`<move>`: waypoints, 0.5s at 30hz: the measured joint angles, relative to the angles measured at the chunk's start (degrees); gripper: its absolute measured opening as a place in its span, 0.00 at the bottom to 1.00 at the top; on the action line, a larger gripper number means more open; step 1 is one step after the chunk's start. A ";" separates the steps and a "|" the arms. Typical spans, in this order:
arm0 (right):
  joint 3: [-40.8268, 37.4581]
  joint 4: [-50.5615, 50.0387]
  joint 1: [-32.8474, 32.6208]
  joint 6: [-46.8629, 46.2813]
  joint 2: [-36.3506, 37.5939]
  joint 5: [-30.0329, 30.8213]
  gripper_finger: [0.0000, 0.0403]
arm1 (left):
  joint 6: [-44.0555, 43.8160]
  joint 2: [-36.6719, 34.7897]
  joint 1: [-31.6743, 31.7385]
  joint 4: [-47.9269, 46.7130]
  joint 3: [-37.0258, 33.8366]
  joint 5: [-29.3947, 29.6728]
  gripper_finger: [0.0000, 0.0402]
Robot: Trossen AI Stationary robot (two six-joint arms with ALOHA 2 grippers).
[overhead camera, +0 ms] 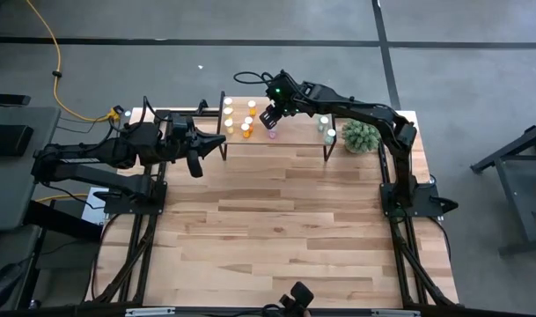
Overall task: Pick and place medicine bottles onto shelf by color
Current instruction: Put the pink pill bottle aligned with the other pink bottles on the shelf, then return to Home Position
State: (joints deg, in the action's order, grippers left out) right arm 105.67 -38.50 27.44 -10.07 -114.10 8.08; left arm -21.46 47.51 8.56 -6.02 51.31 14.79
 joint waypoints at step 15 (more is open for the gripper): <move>2.77 0.63 0.41 -1.49 0.04 0.02 0.51 | 0.19 0.00 0.00 -0.04 0.00 0.00 0.00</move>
State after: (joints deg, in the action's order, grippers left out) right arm 108.43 -37.87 27.85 -11.55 -114.06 8.10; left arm -21.27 47.51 8.56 -6.07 51.31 14.79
